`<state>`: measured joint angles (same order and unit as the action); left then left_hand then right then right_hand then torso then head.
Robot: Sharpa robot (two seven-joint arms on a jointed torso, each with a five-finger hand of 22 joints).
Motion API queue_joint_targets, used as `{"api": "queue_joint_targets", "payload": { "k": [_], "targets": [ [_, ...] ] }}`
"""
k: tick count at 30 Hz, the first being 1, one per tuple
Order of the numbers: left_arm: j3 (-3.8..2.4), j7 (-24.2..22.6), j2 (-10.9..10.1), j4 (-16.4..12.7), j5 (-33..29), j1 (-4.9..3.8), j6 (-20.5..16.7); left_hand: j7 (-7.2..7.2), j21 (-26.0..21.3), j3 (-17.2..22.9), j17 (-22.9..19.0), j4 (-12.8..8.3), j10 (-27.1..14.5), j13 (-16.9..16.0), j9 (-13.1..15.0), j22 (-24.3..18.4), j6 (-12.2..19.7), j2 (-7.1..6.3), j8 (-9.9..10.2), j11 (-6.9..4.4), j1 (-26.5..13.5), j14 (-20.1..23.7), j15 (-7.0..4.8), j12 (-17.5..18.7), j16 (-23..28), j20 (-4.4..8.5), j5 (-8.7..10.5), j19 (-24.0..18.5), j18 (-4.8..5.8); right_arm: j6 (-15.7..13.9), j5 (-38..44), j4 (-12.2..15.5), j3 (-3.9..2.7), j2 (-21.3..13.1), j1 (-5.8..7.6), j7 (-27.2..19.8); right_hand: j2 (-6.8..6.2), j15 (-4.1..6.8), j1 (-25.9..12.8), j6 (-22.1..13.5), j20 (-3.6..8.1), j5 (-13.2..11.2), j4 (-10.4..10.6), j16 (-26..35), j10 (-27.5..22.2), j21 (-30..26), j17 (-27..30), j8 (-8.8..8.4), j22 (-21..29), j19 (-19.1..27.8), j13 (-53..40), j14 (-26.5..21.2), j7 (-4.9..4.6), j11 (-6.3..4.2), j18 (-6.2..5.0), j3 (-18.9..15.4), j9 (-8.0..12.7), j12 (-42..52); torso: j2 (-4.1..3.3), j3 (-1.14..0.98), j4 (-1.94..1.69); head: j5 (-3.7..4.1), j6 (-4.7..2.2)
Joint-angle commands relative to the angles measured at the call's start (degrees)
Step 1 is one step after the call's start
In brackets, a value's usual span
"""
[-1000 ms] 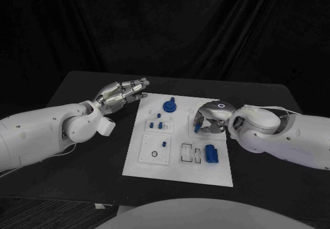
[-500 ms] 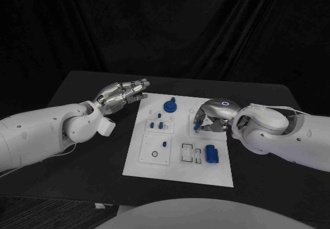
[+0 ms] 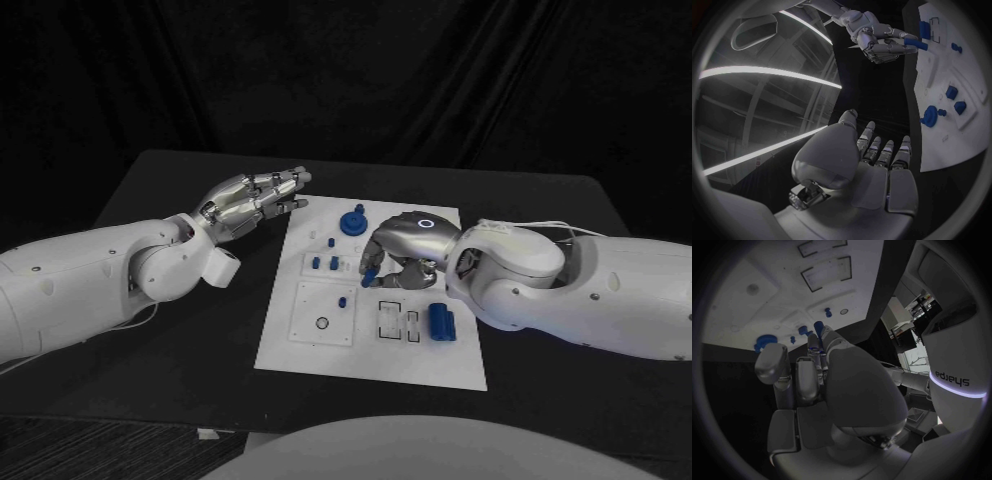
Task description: Assemble the parts on the task board
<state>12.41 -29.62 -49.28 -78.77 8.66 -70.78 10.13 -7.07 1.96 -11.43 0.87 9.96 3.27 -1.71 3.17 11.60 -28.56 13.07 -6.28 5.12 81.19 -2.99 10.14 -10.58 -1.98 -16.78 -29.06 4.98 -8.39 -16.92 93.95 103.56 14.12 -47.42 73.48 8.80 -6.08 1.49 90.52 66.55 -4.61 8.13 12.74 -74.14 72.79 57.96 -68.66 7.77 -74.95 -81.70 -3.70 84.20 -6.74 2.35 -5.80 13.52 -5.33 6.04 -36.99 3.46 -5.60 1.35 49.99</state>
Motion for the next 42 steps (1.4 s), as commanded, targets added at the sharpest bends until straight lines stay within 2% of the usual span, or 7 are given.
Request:
{"api": "queue_joint_targets", "payload": {
  "k": [1, 11, 17, 33, 42],
  "targets": [
    [-0.06, -0.7, 0.14, -0.17, -0.41, 0.09, 0.53, -0.17, 0.15, 0.23, 0.07, -0.15, -0.02, -0.06, 0.06, -0.05, -0.12, 0.38, -0.23, 0.53, 0.33, 0.07, 0.24, -0.21, -0.16, -0.07, -0.27, 0.23, 0.72, 1.95, 1.73, -0.97, -0.03, 2.06, -0.12, -0.35, 0.33, 0.36, 0.18, 1.55, 0.43, 0.75, -0.17, -0.12, 0.35, -0.43, -0.02, 0.14, -7.78, 0.15, 0.09, 1.27, 1.04, 0.16, 0.3, 0.49, -1.43, -0.46, 0.02, 0.02, 0.02, 0.17, 0.01],
    [-0.06, -0.81, 0.13, -0.21, -0.41, 0.1, 0.39, -0.17, 0.14, 0.24, 0.07, -0.15, -0.01, -0.06, 0.07, -0.1, -0.18, 0.39, -0.25, 0.54, 0.32, 0.07, 0.22, -0.24, -0.17, -0.07, -0.26, 0.21, 0.72, 3.78, 4.1, -4.74, -0.04, 9.3, -1.57, -1.13, 0.05, 0.22, -0.06, 1.09, 0.37, 0.99, -0.12, -0.1, 0.13, -0.47, -0.05, -0.31, -7.77, 0.18, 0.11, 1.27, 0.83, 0.36, 0.32, 0.55, -1.37, -1.03, 0.03, -0.01, -0.08, -0.11, 0.01],
    [-0.06, -0.89, 0.1, -0.19, -0.41, 0.1, 0.36, -0.18, 0.13, 0.25, 0.07, -0.15, -0.01, -0.06, 0.06, -0.13, -0.16, 0.4, -0.26, 0.55, 0.31, 0.08, 0.2, -0.25, -0.16, -0.06, -0.24, 0.2, 0.74, 4.65, 4.29, -6.11, -0.04, 11.42, -2.16, -1.37, 0.04, 0.19, -0.04, 1.02, 0.35, 1.1, -0.15, -0.16, 0.09, -0.52, -0.14, -0.39, -7.76, 0.19, 0.11, 1.29, 0.8, 0.39, 0.31, 0.61, -1.37, -1.14, -0.04, 0.04, -0.12, -0.16, 0.01],
    [-0.06, -0.94, 0.22, -0.07, -0.41, 0.1, 0.42, -0.21, 0.12, 0.25, 0.06, -0.14, -0.01, -0.06, 0.06, -0.12, -0.13, 0.41, -0.27, 0.58, 0.27, 0.11, 0.15, -0.26, -0.15, -0.05, -0.18, 0.22, 0.76, 6.57, 4.36, -7.17, -0.04, 13.26, -4.02, -1.62, 0.01, 0.15, -0.01, 0.93, 0.32, 1.35, -0.21, -0.23, 0.04, -0.47, -0.24, -0.51, -7.77, 0.19, 0.1, 1.31, 0.73, 0.44, 0.32, 0.72, -1.36, -1.33, 0.01, 0.0, -0.04, -0.13, 0.01],
    [-0.06, -0.89, 0.27, 0.01, -0.41, 0.1, 0.48, -0.21, 0.13, 0.26, 0.07, -0.14, -0.01, -0.06, 0.06, -0.1, -0.11, 0.42, -0.28, 0.59, 0.27, 0.09, 0.15, -0.26, -0.17, -0.05, -0.17, 0.23, 0.77, 6.71, 4.36, -7.27, -0.04, 13.53, -4.61, -1.66, 0.02, 0.14, 0.0, 0.93, 0.32, 1.39, -0.22, -0.18, 0.04, -0.62, -0.18, -0.52, -7.74, 0.23, 0.1, 1.29, 0.73, 0.45, 0.3, 0.75, -1.36, -1.36, -0.02, 0.01, -0.02, -0.01, 0.01]
  ]
}}
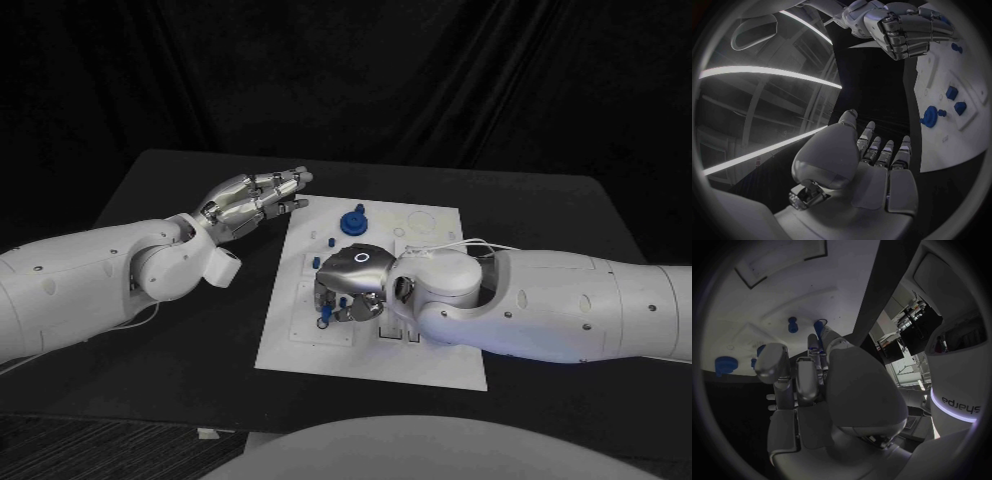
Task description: Assemble the parts on the task board
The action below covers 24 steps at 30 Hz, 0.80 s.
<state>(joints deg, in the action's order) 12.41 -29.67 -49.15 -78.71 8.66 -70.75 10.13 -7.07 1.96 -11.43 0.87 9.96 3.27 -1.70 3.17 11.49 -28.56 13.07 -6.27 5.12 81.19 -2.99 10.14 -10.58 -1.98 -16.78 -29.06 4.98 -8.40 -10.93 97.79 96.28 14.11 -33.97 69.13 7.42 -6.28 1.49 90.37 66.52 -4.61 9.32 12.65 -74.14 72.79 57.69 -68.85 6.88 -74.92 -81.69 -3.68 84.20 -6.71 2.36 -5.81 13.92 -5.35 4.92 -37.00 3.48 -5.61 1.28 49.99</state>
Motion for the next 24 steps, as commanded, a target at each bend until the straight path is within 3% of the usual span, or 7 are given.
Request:
{"api": "queue_joint_targets", "payload": {
  "k": [1, 24],
  "targets": [
    [-0.06, -0.85, 0.15, -0.04, -0.41, 0.07, 0.49, -0.21, 0.13, 0.26, 0.07, -0.15, -0.01, -0.06, 0.06, 0.01, -0.12, 0.42, -0.29, 0.59, 0.27, 0.09, 0.15, -0.26, -0.17, -0.05, -0.17, 0.23, 0.77, 0.67, 0.52, 0.02, -0.04, 0.12, -0.33, -0.28, 0.22, 0.15, 0.15, 0.96, 0.32, 0.2, -0.13, -0.19, 0.04, -0.35, 0.01, 0.37, -7.77, 0.23, 0.08, 1.29, 0.7, 0.45, 0.31, 0.34, -1.34, -0.24, -0.02, -0.01, -0.02, 0.08, 0.01],
    [-0.07, -0.66, 0.33, 0.11, -0.41, 0.07, 0.76, -0.23, 0.14, 0.28, 0.07, -0.14, -0.02, -0.06, 0.06, 0.06, -0.1, 0.44, -0.31, 0.6, 0.24, 0.08, 0.16, -0.26, -0.18, -0.06, -0.16, 0.28, 0.79, -0.72, 0.52, -1.98, -0.04, 1.56, -1.83, -0.81, 0.23, 0.11, 0.18, 0.95, 0.29, 0.28, -0.2, -0.16, 0.06, -0.41, 0.03, 0.31, -7.76, 0.25, 0.06, 1.28, 0.66, 0.47, 0.3, 0.44, -1.36, -0.36, -0.02, 0.01, -0.01, 0.3, 0.01]
  ]
}}
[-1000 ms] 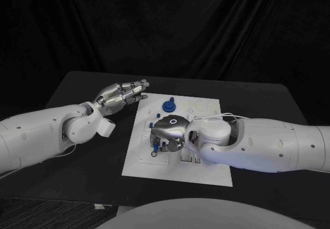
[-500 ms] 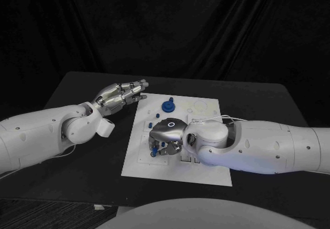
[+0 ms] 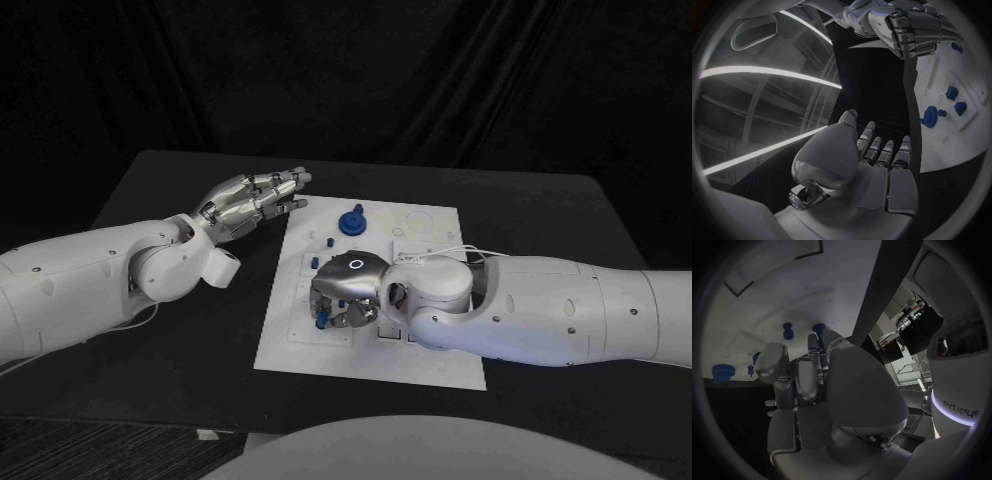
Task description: Assemble the parts on the task board
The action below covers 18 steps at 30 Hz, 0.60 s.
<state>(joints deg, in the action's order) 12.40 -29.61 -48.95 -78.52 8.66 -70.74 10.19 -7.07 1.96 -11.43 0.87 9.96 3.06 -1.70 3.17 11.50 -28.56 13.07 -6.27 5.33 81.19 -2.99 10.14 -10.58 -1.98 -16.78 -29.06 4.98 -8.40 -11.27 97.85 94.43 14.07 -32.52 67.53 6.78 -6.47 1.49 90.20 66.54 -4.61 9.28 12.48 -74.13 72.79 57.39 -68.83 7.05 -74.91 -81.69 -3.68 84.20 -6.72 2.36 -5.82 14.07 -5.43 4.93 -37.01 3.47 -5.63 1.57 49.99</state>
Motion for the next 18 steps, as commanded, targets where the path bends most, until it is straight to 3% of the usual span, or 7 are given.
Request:
{"api": "queue_joint_targets", "payload": {
  "k": [1, 10, 14, 15, 17, 18],
  "targets": [
    [-0.06, -0.71, 0.14, -0.07, -0.41, 0.07, 0.7, -0.22, 0.14, 0.28, 0.07, -0.14, 0.2, -0.06, 0.06, 0.04, -0.1, 0.44, -0.31, 0.39, 0.24, 0.08, 0.16, -0.26, -0.19, -0.06, -0.16, 0.29, 0.79, -0.47, 0.46, -0.19, 0.01, 0.17, -0.28, -0.18, 0.42, 0.11, 0.35, 0.93, 0.3, 0.31, -0.02, -0.17, 0.06, -0.12, 0.01, 0.14, -7.77, 0.25, 0.07, 1.28, 0.68, 0.47, 0.3, 0.29, -1.28, -0.36, -0.01, 0.01, 0.0, 0.02, 0.01],
    [-0.06, -0.65, 0.14, -0.03, -0.41, 0.07, 0.77, -0.22, 0.15, 0.3, 0.08, -0.14, 0.19, -0.06, 0.05, 0.07, -0.06, 0.46, -0.32, 0.38, 0.22, 0.07, 0.17, -0.25, -0.2, -0.06, -0.15, 0.32, 0.8, -0.22, 0.46, -0.49, 0.01, 0.35, -0.5, -0.15, 0.31, 0.04, 0.42, 0.61, 0.24, 0.31, -0.19, -0.14, -0.22, -0.25, 0.02, -0.14, -7.75, 0.31, 0.09, 1.25, 0.63, 0.58, 0.29, 0.45, -1.26, -0.74, -0.02, 0.02, -0.01, 0.13, 0.01],
    [-0.06, -0.63, 0.18, -0.01, -0.41, 0.07, 0.83, -0.22, 0.14, 0.3, 0.08, -0.14, 0.19, -0.06, 0.06, 0.05, -0.09, 0.47, -0.33, 0.38, 0.21, 0.08, 0.18, -0.25, -0.2, -0.06, -0.15, 0.32, 0.81, 0.94, 0.46, -0.52, 0.01, 0.18, -0.53, -0.13, -0.79, -1.06, -0.85, -3.47, -0.45, -0.39, 0.43, 0.42, -4.6, -1.75, 0.62, -2.68, -7.42, 0.96, 0.16, 0.78, 0.53, 1.95, 0.19, 0.41, -0.43, -1.46, 0.02, 0.0, -0.01, 0.02, 0.01],
    [-0.06, -0.62, 0.18, -0.01, -0.41, 0.07, 0.83, -0.22, 0.14, 0.3, 0.08, -0.14, 0.19, -0.06, 0.06, 0.05, -0.09, 0.47, -0.33, 0.38, 0.21, 0.08, 0.18, -0.25, -0.2, -0.06, -0.15, 0.32, 0.81, 1.33, 0.46, -0.5, 0.01, 0.08, -0.53, -0.11, -1.18, -1.41, -1.36, -5.36, -0.66, -0.71, 0.72, 0.59, -6.54, -2.19, 0.82, -3.49, -7.32, 1.17, 0.15, 0.59, 1.29, 2.28, 0.13, 0.29, 0.0, -1.4, 0.03, 0.0, 0.0, -0.01, 0.01],
    [-0.06, -0.59, 0.16, 0.01, -0.41, 0.07, 0.81, -0.22, 0.14, 0.3, 0.08, -0.14, 0.19, -0.06, 0.06, 0.05, -0.09, 0.47, -0.33, 0.38, 0.21, 0.08, 0.18, -0.25, -0.2, -0.06, -0.15, 0.32, 0.81, 1.79, 0.46, -0.4, 0.01, -0.16, -0.54, -0.11, -2.22, -0.87, -2.34, -12.1, -0.7, -1.78, 0.91, 1.3, -10.99, -4.06, 1.63, -3.52, -6.92, 1.94, 0.08, -0.02, 3.66, 2.96, -0.31, -0.52, 1.44, -1.31, 0.04, 0.0, 0.0, 0.0, 0.01],
    [-0.06, -0.58, 0.15, 0.03, -0.41, 0.07, 0.81, -0.22, 0.14, 0.3, 0.08, -0.14, 0.19, -0.06, 0.06, 0.05, -0.09, 0.47, -0.33, 0.38, 0.21, 0.08, 0.18, -0.25, -0.2, -0.06, -0.15, 0.32, 0.81, 1.85, 0.46, -0.31, 0.01, -0.34, -0.54, -0.13, -2.48, -1.0, -2.95, -16.0, -0.64, -2.64, 0.91, 1.76, -13.7, -5.09, 2.15, -3.37, -6.7, 2.37, 0.06, -0.42, 4.25, 3.21, -0.52, -1.3, 1.76, -1.15, 0.03, 0.01, 0.01, 0.05, 0.01]
  ]
}}
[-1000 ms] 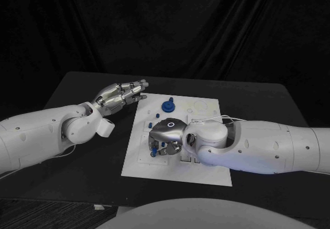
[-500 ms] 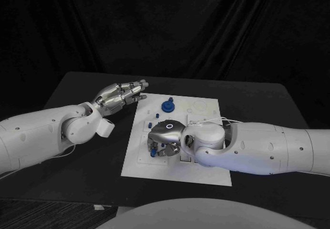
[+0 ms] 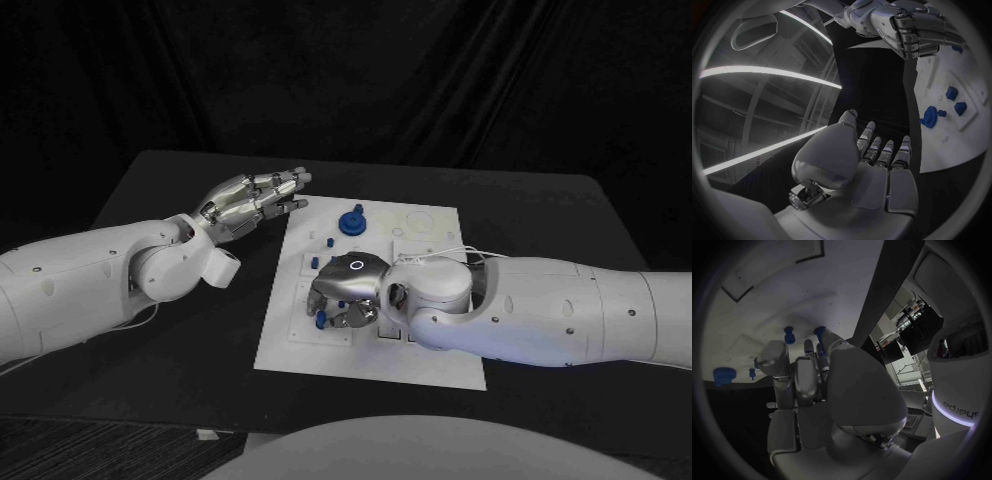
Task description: Assemble the parts on the task board
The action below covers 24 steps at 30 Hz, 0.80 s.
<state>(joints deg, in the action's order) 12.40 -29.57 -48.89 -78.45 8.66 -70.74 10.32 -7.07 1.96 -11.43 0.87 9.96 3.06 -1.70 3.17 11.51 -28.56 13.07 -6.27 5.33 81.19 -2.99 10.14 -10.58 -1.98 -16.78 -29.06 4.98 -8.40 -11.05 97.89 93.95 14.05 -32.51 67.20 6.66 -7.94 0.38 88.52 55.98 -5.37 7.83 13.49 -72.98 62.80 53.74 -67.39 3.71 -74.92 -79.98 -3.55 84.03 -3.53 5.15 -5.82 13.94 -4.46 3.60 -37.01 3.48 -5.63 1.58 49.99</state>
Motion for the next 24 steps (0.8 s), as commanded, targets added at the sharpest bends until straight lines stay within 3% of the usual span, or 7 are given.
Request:
{"api": "queue_joint_targets", "payload": {
  "k": [1, 3, 6, 7, 15, 21, 24],
  "targets": [
    [-0.06, -0.61, 0.07, -0.03, -0.41, 0.07, 0.68, -0.22, 0.14, 0.3, 0.08, -0.14, 0.19, -0.06, 0.06, 0.05, -0.09, 0.47, -0.33, 0.39, 0.21, 0.08, 0.18, -0.25, -0.2, -0.06, -0.15, 0.32, 0.8, 1.55, 0.41, 0.3, 0.02, -0.57, -0.2, -0.02, -2.29, 0.27, -2.41, -13.64, 0.03, -2.88, 0.22, 1.08, -7.57, -2.61, 1.24, 0.65, -6.44, 1.12, 0.25, -0.62, 1.83, 0.77, -0.63, -2.63, 1.34, 0.72, 0.02, 0.0, 0.01, 0.06, 0.01],
    [-0.06, -0.6, 0.02, -0.02, -0.41, 0.07, 0.66, -0.22, 0.14, 0.3, 0.08, -0.14, 0.19, -0.06, 0.06, 0.05, -0.09, 0.47, -0.33, 0.39, 0.21, 0.08, 0.18, -0.25, -0.2, -0.06, -0.15, 0.32, 0.8, 1.1, 0.41, 0.62, 0.02, -1.03, -0.19, -0.1, -2.28, 0.08, -2.22, -24.41, -0.12, -4.08, 1.59, 1.39, -12.48, -4.24, 1.62, -0.84, -6.14, 1.89, -0.15, -1.26, 3.81, 0.86, -0.83, -5.27, 1.56, 0.47, 0.01, 0.0, 0.0, 0.1, 0.01],
    [-0.06, -0.59, -0.05, 0.01, -0.41, 0.07, 0.61, -0.22, 0.14, 0.3, 0.08, -0.14, 0.19, -0.06, 0.06, 0.05, -0.09, 0.47, -0.33, 0.39, 0.21, 0.08, 0.18, -0.25, -0.2, -0.06, -0.15, 0.32, 0.8, -0.81, 0.41, 1.45, 0.02, -2.12, -0.01, -0.58, -4.05, -0.11, -2.1, -31.83, -0.32, -4.65, 3.4, 1.82, -15.8, -6.04, 2.21, -1.41, -5.81, 2.59, -0.16, -1.91, 4.53, 1.03, -1.07, -8.04, 2.07, 0.7, 0.02, -0.01, 0.0, 0.13, 0.01],
    [-0.06, -0.59, -0.08, 0.02, -0.41, 0.07, 0.59, -0.22, 0.14, 0.3, 0.08, -0.14, 0.19, -0.06, 0.06, 0.05, -0.09, 0.47, -0.33, 0.39, 0.21, 0.08, 0.18, -0.25, -0.2, -0.06, -0.15, 0.32, 0.8, -1.89, 0.41, 1.85, 0.02, -2.6, 0.21, -0.84, -4.11, -0.12, -2.18, -32.08, -0.34, -4.66, 3.43, 1.88, -16.13, -6.17, 2.29, -1.4, -5.79, 2.66, -0.17, -2.0, 4.59, 1.02, -1.08, -8.21, 2.06, 0.78, 0.02, -0.01, 0.01, 0.21, 0.01],
    [-0.06, -0.78, -0.25, 0.04, -0.41, 0.08, 0.37, -0.23, 0.13, 0.31, 0.07, -0.14, 0.17, -0.05, 0.05, -0.04, -0.02, 0.48, -0.34, 0.39, 0.18, 0.1, 0.18, -0.21, -0.19, -0.06, -0.12, 0.31, 0.82, -10.3, -1.03, 5.88, 0.01, -7.69, 4.64, -2.77, -2.32, 0.26, -3.57, -24.27, -0.11, -4.53, 3.29, 0.93, -15.2, -4.56, 1.35, -0.04, -6.24, 1.98, -0.66, -1.69, 3.11, 0.38, -0.87, -7.38, 1.16, 4.24, 0.02, -0.03, 0.02, 0.71, 0.01],
    [-0.06, -1.06, -0.32, 0.12, -0.41, 0.08, -0.06, -0.25, 0.08, 0.26, 0.05, -0.07, 0.17, -0.06, 0.06, -0.3, -0.05, 0.45, -0.37, 0.41, 0.08, 0.17, 0.08, -0.26, -0.15, -0.04, -0.02, 0.2, 0.84, -13.37, -7.94, 8.41, 0.02, -13.42, 9.51, -3.04, -2.56, 0.42, -4.34, -22.96, 0.08, -4.86, 3.37, -0.12, -14.94, -2.83, 0.16, -0.05, -6.63, 1.24, -0.61, -1.07, 2.57, 0.32, -0.58, -7.65, 1.15, 5.56, 0.02, -0.03, 0.02, 0.97, 0.01],
    [-0.06, -1.2, -0.34, 0.17, -0.42, 0.08, -0.27, -0.25, 0.08, 0.24, 0.05, -0.03, 0.18, -0.06, 0.06, -0.28, -0.08, 0.44, -0.39, 0.42, 0.02, 0.18, 0.03, -0.3, -0.14, -0.03, 0.0, 0.21, 0.85, -14.06, -12.44, 9.16, 0.02, -16.13, 11.25, -3.16, -1.18, 0.39, -4.17, -18.95, 0.11, -4.81, 3.16, -0.21, -13.74, -2.69, 0.12, 0.6, -6.66, 1.11, -0.83, -1.01, 1.24, 0.38, -0.54, -7.02, 0.75, 7.35, 0.05, -0.02, 0.06, 0.94, 0.01]
  ]
}}
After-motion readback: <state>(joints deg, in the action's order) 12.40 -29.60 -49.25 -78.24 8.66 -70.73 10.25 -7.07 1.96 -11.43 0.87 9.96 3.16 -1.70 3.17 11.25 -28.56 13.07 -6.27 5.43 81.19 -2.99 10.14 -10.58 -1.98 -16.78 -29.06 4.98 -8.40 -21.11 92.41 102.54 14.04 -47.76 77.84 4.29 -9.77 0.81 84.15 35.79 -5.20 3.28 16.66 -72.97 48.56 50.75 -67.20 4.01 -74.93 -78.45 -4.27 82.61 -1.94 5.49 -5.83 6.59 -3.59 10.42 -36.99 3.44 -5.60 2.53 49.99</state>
